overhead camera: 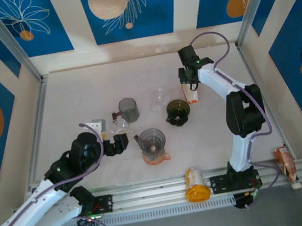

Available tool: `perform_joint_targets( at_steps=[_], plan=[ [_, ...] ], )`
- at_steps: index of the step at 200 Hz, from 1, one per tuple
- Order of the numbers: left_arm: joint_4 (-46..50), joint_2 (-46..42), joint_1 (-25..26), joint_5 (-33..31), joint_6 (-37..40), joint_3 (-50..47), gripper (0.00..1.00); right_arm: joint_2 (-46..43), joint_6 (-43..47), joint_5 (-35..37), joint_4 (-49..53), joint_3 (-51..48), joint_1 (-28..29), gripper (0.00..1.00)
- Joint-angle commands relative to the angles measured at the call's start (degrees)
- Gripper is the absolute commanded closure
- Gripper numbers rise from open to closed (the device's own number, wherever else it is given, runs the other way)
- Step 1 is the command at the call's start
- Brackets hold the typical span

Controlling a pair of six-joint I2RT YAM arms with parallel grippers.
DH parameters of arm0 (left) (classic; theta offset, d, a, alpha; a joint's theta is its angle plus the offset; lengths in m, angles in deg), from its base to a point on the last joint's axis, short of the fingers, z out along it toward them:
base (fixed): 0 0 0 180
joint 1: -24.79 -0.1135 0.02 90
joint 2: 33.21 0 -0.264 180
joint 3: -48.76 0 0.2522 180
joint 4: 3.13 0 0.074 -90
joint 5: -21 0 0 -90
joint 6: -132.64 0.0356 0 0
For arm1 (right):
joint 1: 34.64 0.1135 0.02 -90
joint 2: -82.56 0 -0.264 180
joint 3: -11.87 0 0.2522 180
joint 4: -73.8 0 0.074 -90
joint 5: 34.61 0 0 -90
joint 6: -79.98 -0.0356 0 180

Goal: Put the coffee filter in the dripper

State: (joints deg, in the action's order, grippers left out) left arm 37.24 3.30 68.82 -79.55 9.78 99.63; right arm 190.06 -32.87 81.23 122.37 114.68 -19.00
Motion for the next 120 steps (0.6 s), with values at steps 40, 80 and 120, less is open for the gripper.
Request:
perform_joint_targets(
  at_steps=[40, 80, 120],
  plan=[
    [-0.4, 0.0, -0.5, 0.7, 0.1, 0.1, 0.0, 1.8, 1.3, 0.8, 1.7, 2.7, 0.1, 0.79],
    [-0.3, 0.0, -0.5, 0.7, 0.1, -0.1, 0.0, 2.2, 1.5, 0.9, 1.4, 2.7, 0.2, 0.81],
    [-0.4, 0.0, -0.5, 0.7, -0.1, -0.4, 0.0, 2.6, 1.8, 1.3, 1.5, 3.1, 0.1, 0.86]
  ],
)
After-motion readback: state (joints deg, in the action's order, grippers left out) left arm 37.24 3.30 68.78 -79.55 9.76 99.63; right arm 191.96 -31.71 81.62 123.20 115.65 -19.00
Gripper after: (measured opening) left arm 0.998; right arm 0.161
